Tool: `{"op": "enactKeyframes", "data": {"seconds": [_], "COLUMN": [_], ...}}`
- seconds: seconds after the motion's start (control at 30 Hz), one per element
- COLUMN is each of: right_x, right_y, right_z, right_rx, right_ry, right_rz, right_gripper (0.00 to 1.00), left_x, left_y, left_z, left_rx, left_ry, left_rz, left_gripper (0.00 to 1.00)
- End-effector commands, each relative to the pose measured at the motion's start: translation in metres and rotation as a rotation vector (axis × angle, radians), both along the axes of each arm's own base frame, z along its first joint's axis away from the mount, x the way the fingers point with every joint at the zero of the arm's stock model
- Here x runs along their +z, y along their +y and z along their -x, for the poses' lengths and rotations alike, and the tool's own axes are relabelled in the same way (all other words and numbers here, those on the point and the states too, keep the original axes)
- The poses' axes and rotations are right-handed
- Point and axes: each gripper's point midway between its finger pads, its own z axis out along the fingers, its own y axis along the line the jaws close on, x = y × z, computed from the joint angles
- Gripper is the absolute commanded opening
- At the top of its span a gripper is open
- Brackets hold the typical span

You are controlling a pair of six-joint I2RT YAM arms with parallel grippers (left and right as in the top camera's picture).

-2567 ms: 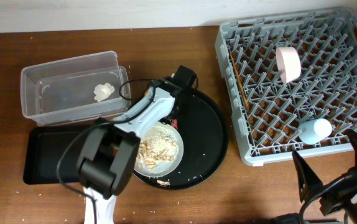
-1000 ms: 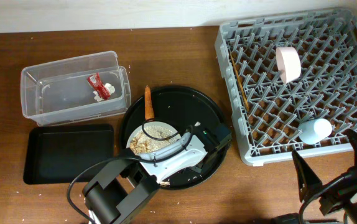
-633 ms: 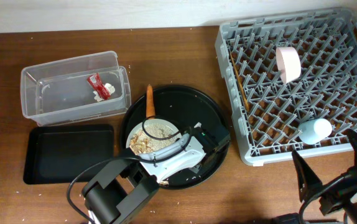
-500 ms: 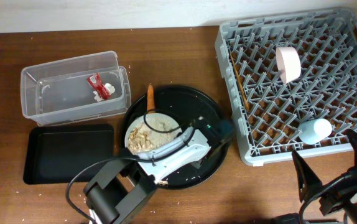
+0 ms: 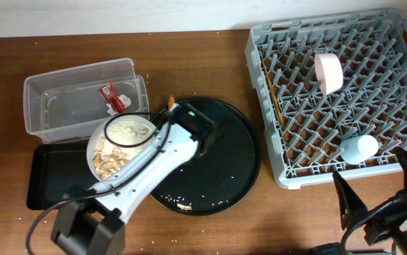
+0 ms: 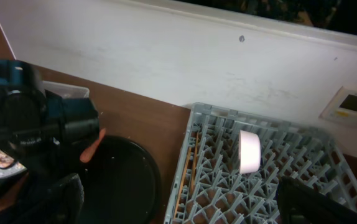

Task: Sort waste into correct bins and load items into the dishwasher rack
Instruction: 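Grasp the rice plate rim with the left gripper and lift it, then tip the plate over the black tray to dump the rice scraps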

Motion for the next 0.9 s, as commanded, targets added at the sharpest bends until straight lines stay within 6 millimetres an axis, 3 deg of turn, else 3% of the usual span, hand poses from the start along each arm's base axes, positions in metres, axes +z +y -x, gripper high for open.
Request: {"op": "enactKeyframes", "data": {"seconds": [0.0,0.07,0.2,0.33,0.47,0.73,0.83,0.87], "right_x": [0.0,0.0,0.0,0.0,0.0,0.0,0.0,0.0], "right_y": [-0.001,-0.001,-0.001,-0.001,-0.001,-0.001,-0.001,-0.001], "right_z": [-0.002,-0.002,-0.002,-0.002,-0.002,-0.002,-0.002,-0.002], "right_rx": [-0.003,-0.003,-0.003,-0.003,-0.003,-0.003,-0.003,-0.003], "right_ry": [0.0,0.0,-0.001,-0.001,0.0,0.0,0.0,-0.001], "right_rz": [0.008,0.008,0.008,0.008,0.008,0.008,0.008,0.008], "right_gripper": [0.98,0.98,0.98,0.98,0.98,0.98,0.98,0.98], "left_x": [0.031,0.04,0.024,0.006,0.002,0.034,0.034,0.03], "left_y": [0.034,0.053,0.086,0.11,0.112,0.094,0.097,0.109], "left_z": [-0.004,-0.003,0.0,-0.013,-0.017,-0.029,-0.024,-0.017], "left_rx": [0.131,0.177,0.238,0.267,0.245,0.128,0.134,0.161], "left_ry": [-0.107,-0.15,-0.114,-0.113,-0.125,-0.245,-0.286,-0.308], "left_rz": [0.086,0.139,0.265,0.417,0.436,0.553,0.618,0.628], "left_gripper": [0.0,0.0,0.0,0.0,0.0,0.0,0.0,0.0]}}
